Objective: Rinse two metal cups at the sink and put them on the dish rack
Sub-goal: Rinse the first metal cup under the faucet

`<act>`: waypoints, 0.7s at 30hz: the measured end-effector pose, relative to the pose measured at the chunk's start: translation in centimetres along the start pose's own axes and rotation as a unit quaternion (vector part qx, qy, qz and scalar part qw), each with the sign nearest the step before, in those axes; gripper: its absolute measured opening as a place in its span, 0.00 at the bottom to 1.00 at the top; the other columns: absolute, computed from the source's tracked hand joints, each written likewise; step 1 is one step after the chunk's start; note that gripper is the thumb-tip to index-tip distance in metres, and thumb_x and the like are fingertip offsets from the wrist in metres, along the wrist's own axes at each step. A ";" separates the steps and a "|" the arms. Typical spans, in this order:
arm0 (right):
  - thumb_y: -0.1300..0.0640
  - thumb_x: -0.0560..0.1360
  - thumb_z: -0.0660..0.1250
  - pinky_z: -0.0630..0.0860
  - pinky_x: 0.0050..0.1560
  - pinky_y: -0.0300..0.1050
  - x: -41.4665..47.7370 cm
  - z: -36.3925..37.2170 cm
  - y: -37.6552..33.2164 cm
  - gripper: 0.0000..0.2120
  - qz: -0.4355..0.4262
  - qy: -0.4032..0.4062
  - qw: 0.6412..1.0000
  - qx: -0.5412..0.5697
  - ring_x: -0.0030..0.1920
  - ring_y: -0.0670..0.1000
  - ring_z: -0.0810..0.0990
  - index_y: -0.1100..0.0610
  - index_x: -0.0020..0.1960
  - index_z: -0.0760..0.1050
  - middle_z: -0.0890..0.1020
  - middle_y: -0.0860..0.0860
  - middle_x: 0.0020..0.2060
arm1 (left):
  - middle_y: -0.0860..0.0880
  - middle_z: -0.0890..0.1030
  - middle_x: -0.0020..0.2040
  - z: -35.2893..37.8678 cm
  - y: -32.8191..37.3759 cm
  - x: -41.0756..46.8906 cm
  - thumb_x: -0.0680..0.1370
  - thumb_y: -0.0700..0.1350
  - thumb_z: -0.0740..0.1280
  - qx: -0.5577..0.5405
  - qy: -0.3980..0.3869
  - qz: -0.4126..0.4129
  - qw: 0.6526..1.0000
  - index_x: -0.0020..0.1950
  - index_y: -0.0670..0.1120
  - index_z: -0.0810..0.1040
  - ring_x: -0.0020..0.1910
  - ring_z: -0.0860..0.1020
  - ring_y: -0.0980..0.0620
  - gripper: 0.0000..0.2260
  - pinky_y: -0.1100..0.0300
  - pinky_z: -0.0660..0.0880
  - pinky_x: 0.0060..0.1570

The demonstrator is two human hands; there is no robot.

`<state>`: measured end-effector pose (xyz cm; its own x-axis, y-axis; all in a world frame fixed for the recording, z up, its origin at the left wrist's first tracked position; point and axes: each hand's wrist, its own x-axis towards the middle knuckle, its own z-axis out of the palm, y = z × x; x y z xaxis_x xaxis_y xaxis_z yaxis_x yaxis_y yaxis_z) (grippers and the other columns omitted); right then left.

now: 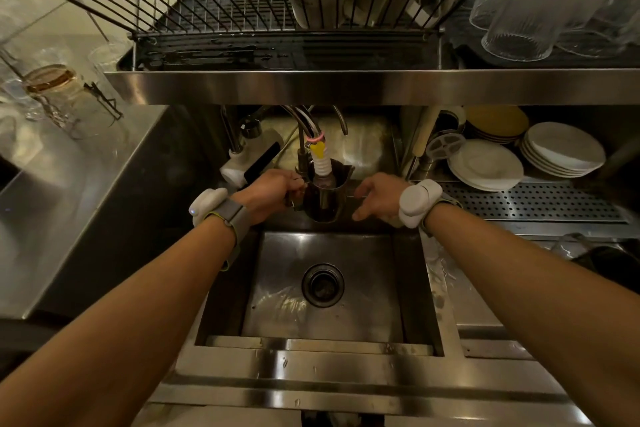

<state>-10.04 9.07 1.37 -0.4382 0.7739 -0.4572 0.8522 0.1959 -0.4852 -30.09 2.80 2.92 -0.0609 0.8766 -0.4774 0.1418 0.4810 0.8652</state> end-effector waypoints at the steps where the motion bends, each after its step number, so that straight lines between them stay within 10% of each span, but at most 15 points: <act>1: 0.52 0.70 0.75 0.70 0.51 0.40 0.0 0.0 0.0 0.29 -0.001 0.001 1.000 0.002 0.61 0.54 0.77 0.58 0.68 0.72 0.78 0.54 0.63 | 0.48 0.71 0.37 0.0 0.0 0.0 0.81 0.37 0.55 0.008 0.004 0.002 1.000 0.41 0.44 0.72 0.37 0.70 0.54 0.12 0.62 0.67 0.39; 8: 0.52 0.70 0.74 0.71 0.50 0.40 -0.3 0.1 0.1 0.28 -0.006 0.003 1.000 0.001 0.58 0.54 0.78 0.58 0.67 0.73 0.78 0.54 0.62 | 0.48 0.77 0.38 0.0 -0.6 1.1 0.77 0.42 0.64 0.264 0.087 0.057 0.959 0.43 0.44 0.80 0.41 0.76 0.51 0.06 0.58 0.73 0.45; 11: 0.51 0.70 0.74 0.71 0.51 0.40 -0.4 0.0 -0.1 0.28 -0.004 0.006 1.000 -0.007 0.60 0.54 0.78 0.59 0.67 0.72 0.78 0.54 0.63 | 0.46 0.78 0.46 -0.2 -0.7 1.0 0.78 0.46 0.63 0.441 0.135 0.102 0.882 0.51 0.45 0.80 0.53 0.78 0.43 0.09 0.47 0.72 0.60; 21: 0.51 0.70 0.75 0.71 0.48 0.40 -2.3 1.0 -0.8 0.27 -0.013 0.023 0.999 -0.019 0.49 0.52 0.78 0.58 0.65 0.74 0.80 0.54 0.60 | 0.44 0.80 0.56 -0.1 -0.3 -1.6 0.78 0.46 0.60 0.708 0.145 0.236 0.649 0.58 0.47 0.77 0.60 0.73 0.43 0.11 0.44 0.59 0.65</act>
<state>-10.04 6.54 2.03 -0.4481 0.7946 -0.4096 0.8507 0.2383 -0.4685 -30.15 1.23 3.48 0.1640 0.9863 0.0165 0.9665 -0.1573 -0.2028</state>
